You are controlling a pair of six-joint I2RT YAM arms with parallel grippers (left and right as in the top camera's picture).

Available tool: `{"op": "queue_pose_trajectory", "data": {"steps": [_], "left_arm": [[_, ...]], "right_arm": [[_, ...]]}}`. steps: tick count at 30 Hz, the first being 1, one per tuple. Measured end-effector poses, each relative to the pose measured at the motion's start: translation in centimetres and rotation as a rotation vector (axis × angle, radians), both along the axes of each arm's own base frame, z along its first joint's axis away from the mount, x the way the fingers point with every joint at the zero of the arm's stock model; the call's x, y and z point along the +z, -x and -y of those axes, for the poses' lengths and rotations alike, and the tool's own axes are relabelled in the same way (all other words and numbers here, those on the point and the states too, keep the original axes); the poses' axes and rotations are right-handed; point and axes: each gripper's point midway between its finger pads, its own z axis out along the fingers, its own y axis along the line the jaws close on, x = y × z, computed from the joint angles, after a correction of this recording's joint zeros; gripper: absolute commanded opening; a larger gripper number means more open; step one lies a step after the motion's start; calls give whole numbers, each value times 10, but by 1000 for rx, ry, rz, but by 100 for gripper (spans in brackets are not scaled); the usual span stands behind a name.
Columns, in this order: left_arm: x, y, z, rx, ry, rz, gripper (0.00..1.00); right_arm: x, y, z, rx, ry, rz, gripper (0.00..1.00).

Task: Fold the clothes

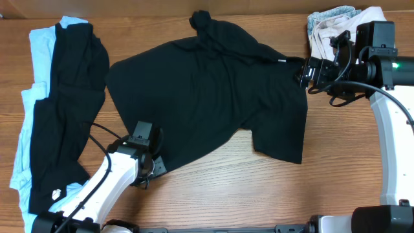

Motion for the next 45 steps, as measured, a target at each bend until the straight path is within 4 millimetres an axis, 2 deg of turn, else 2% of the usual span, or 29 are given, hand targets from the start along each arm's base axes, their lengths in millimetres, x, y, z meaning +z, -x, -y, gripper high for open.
{"op": "queue_pose_trajectory", "data": {"steps": [5, 9, 12, 14, 18, 24, 31, 35, 38, 41, 45], "left_arm": [[1, 8, -2, -2, -10, -39, 4], [23, 15, -4, -3, -29, -113, 4], [58, -5, 1, -22, -24, -80, 4], [85, -34, 5, -41, -18, 17, 4], [110, -78, 6, -52, -41, 193, 4], [109, -114, 3, -53, -89, 306, 5], [66, -145, 5, -85, -139, 280, 4], [41, -137, 5, -111, -148, 186, 4], [41, -109, 6, -129, -127, 55, 4], [61, -85, 12, -139, -79, -69, 4], [103, -58, 26, -146, 20, -180, 4]], "right_arm": [[0, 0, 0, 0, 0, 0, 100], [0, 0, 0, 0, 0, -1, 100], [0, 0, 0, 0, 0, -2, 100], [0, 0, 0, 0, 0, -1, 100], [0, 0, 0, 0, 0, -1, 100], [0, 0, 0, -1, 0, -2, 100], [0, 0, 1, -2, 3, -1, 100], [-1, 1, 2, -5, 10, -8, 100], [-2, 3, 2, -6, 12, -14, 100], [-3, 3, 3, -8, 16, -18, 100], [-3, 5, 3, -8, 16, -23, 100]]}}
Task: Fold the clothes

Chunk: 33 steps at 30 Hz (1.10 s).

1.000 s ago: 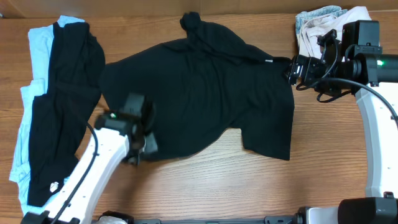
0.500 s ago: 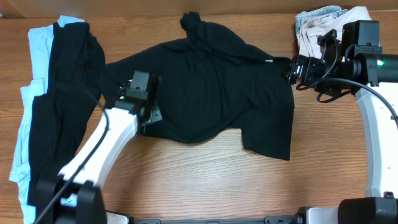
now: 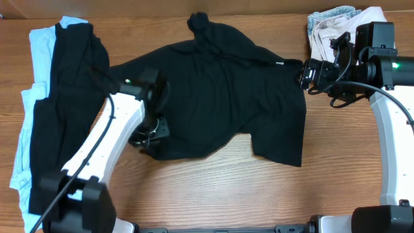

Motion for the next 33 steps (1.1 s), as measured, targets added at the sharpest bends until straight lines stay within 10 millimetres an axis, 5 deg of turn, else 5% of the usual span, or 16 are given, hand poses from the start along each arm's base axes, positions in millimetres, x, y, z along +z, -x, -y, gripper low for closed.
{"op": "queue_pose_trajectory", "data": {"steps": [5, 13, 17, 23, 25, 27, 28, 33], "left_arm": [[15, 31, 11, -27, 89, -114, 4], [-22, 60, 24, -67, 196, -217, 4], [-46, 41, 30, -90, 226, -138, 4], [-87, -15, 36, -122, 204, 22, 6], [-102, -29, 33, -128, 176, 57, 21], [-110, -40, 35, -128, 173, 82, 75], [-110, -45, 36, -128, 176, 103, 94], [-101, -58, 33, -122, 159, 111, 100]], "right_arm": [[0, 1, 0, 0, 0, -3, 100], [-1, 2, 0, -1, 1, -10, 100], [-1, 1, 0, -1, 2, -6, 100], [0, 0, 0, -1, 3, -2, 100], [0, 0, 1, -1, 3, -2, 100], [0, 1, 0, -1, 3, -3, 100], [0, 0, 1, -2, 3, -1, 100], [-1, 1, 1, -2, 3, -7, 100]]}}
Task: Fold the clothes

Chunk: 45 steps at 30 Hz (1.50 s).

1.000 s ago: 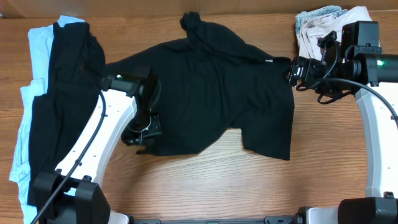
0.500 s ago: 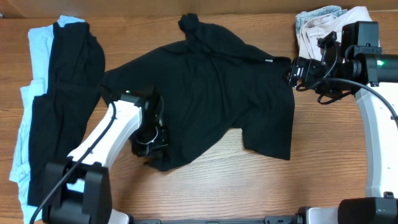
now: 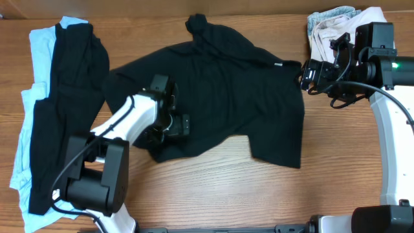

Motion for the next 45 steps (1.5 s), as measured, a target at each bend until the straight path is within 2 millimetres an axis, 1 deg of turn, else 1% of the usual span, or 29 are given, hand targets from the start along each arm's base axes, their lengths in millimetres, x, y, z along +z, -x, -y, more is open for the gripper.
{"op": "queue_pose_trajectory", "data": {"steps": [2, 4, 8, 10, 12, 16, 19, 20, 23, 27, 29, 30, 31, 34, 38, 41, 45], "left_arm": [[2, 7, -13, 14, -37, -69, 100], [10, 12, -26, 20, -68, -127, 100], [28, 7, -42, 35, -103, -141, 100], [30, 6, -46, 40, -107, -138, 100], [31, 8, -52, 52, -107, -152, 100], [42, 19, -65, 79, -123, -181, 95], [52, 23, -76, 91, -161, -173, 86], [53, 23, -79, 97, -171, -168, 84], [45, 29, -83, 127, -191, -174, 80], [15, 49, -86, 197, -194, -212, 74], [2, 53, -86, 230, -168, -212, 69], [-2, 54, -86, 246, -160, -211, 66], [-4, 54, -86, 263, -149, -208, 65], [-7, 48, -87, 275, -133, -184, 54], [-9, 35, -85, 244, -108, -128, 33], [-10, 27, -83, 223, -93, -97, 21], [-10, 24, -82, 194, -83, -83, 20]], "right_arm": [[0, 0, 0, 1, 0, -1, 100], [0, 0, 0, 0, 0, -1, 100], [0, 1, 0, 0, 0, -3, 100], [0, 1, 0, 0, 0, -3, 100], [0, 1, 0, 0, 0, -3, 100], [0, 0, 0, 0, 0, -1, 100], [1, -2, 0, 0, 0, 9, 100], [1, -3, 0, 0, 1, 12, 100], [2, -5, 0, 0, 2, 24, 100], [2, -6, 0, 0, 2, 26, 100], [2, -6, 1, -1, 5, 26, 100], [2, -6, 1, -2, 6, 25, 100], [2, -6, 1, -3, 8, 25, 100], [2, -6, 2, -4, 12, 26, 100], [2, -6, 2, -4, 12, 25, 100], [2, -6, 2, -4, 13, 26, 100], [2, -6, 2, -4, 13, 26, 100]]}}
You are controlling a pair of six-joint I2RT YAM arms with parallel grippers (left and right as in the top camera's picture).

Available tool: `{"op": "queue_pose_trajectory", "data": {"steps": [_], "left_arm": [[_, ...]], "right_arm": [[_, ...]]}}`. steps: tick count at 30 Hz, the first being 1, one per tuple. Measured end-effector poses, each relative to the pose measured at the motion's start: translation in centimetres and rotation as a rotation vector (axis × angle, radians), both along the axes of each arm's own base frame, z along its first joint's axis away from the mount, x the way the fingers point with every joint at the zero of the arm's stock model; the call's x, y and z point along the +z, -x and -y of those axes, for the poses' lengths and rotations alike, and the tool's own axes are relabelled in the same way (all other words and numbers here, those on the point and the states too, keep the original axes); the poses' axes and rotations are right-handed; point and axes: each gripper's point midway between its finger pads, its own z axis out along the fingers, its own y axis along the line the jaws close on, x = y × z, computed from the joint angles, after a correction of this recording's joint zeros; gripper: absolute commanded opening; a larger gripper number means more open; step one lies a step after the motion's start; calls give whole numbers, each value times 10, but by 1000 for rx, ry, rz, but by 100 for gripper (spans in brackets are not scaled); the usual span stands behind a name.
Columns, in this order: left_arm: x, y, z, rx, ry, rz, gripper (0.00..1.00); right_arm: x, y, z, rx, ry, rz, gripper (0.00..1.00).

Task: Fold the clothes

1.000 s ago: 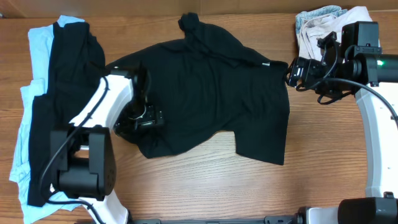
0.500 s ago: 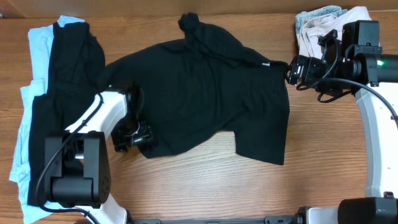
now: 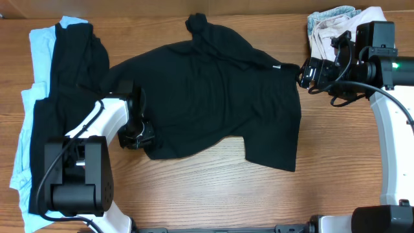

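A black shirt [image 3: 213, 97] lies spread and rumpled across the middle of the table, with a white tag near its right shoulder. My left gripper [image 3: 136, 137] sits low at the shirt's lower left edge, touching the fabric; its fingers are lost against the black cloth. My right gripper [image 3: 303, 72] is at the shirt's upper right corner, where the cloth draws to a point between its fingers.
A pile of black clothing [image 3: 65, 110] over a light blue garment [image 3: 39, 52] fills the left side of the table. A heap of pale clothes [image 3: 333, 26] lies at the back right, behind the right arm. Bare wood [image 3: 213, 188] runs along the front.
My left gripper has moved left, from on top of the shirt's lower left part to its left edge. The shirt's right side has drawn slightly left. My right gripper has stayed put.
My left gripper was first at the shirt's lower left corner near the front. Then the arm stood higher up the table with that corner drawn inward. After that it lay on the shirt, and now at its left edge. My right gripper kept the upper right corner throughout.
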Motion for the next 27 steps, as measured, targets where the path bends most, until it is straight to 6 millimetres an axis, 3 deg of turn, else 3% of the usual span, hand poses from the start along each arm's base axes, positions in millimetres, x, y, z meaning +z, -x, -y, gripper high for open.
{"op": "queue_pose_trajectory", "data": {"steps": [4, 6, 10, 14, 17, 22, 26, 27], "left_arm": [[0, 0, 0, -35, 2, 4, 19], [0, 0, -1, -46, 0, 5, 4], [1, 6, -6, -69, -28, -22, 4], [16, 23, -12, -77, -61, -119, 4], [43, 15, -14, -82, -73, -131, 4], [105, -27, -14, -79, -83, -19, 4], [146, -60, -13, -89, -84, 117, 4], [158, -72, -13, -97, -84, 169, 4]], "right_arm": [[0, -1, 0, 0, 0, 4, 100], [0, -1, 0, 0, 1, 5, 100], [0, -1, 0, 0, 1, 4, 100], [0, -1, 0, 0, 1, 4, 100], [-1, 2, 0, -1, -1, -8, 100], [-10, 10, -1, -25, -15, -58, 98], [-39, 23, -7, -37, -32, -149, 96], [-55, 29, -12, -30, -37, -184, 95]]}}
